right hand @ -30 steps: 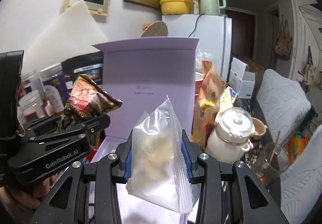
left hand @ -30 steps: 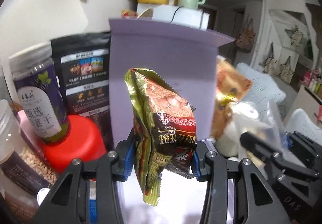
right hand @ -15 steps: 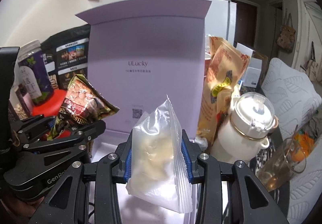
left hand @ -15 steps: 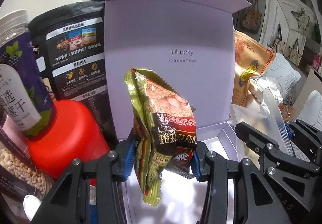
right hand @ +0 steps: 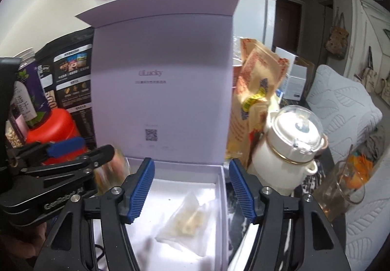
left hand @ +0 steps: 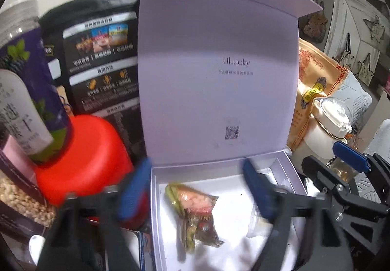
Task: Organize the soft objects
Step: 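Open both grippers to drop the bags into the lavender box, then withdraw both grippers from the box back toward the snack pile, then lower the left gripper onto the red snack packet and grasp it, then grasp the green-white snack packet with the right gripper while the left holds the red packet, then lift both held packets and carry them over the lavender box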
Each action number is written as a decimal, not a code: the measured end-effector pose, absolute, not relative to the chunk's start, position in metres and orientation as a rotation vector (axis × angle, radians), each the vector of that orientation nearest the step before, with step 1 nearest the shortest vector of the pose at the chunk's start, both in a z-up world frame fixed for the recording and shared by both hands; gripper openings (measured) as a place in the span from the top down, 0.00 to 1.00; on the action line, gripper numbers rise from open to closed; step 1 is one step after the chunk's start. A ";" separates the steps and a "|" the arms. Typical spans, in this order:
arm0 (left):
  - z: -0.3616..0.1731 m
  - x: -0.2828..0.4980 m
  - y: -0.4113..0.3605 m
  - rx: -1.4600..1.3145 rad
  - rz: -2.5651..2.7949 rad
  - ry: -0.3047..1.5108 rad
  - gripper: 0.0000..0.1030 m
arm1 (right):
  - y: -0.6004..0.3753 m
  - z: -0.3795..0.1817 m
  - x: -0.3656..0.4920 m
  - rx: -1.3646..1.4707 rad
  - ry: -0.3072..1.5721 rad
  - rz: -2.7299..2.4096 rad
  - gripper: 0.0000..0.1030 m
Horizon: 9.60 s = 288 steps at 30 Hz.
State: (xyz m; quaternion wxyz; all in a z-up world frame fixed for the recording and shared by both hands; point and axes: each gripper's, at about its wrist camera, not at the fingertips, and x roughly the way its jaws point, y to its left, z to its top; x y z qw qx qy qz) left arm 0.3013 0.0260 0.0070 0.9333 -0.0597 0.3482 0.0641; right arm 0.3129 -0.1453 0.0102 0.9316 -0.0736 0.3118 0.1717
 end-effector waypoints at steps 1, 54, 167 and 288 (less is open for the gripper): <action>0.008 0.300 0.026 -0.120 0.133 0.707 0.15 | -0.148 0.011 0.313 -0.150 0.636 0.345 0.38; 0.109 0.103 0.013 -0.026 0.072 0.496 0.03 | -0.204 0.102 0.119 -0.103 0.501 0.256 0.23; -0.047 0.052 -0.140 0.037 -0.364 0.897 0.50 | -0.364 -0.076 0.054 0.260 0.911 0.181 0.22; -0.017 -0.007 0.004 -0.243 -0.248 0.712 0.68 | -0.196 -0.041 -0.010 0.064 0.781 0.387 0.61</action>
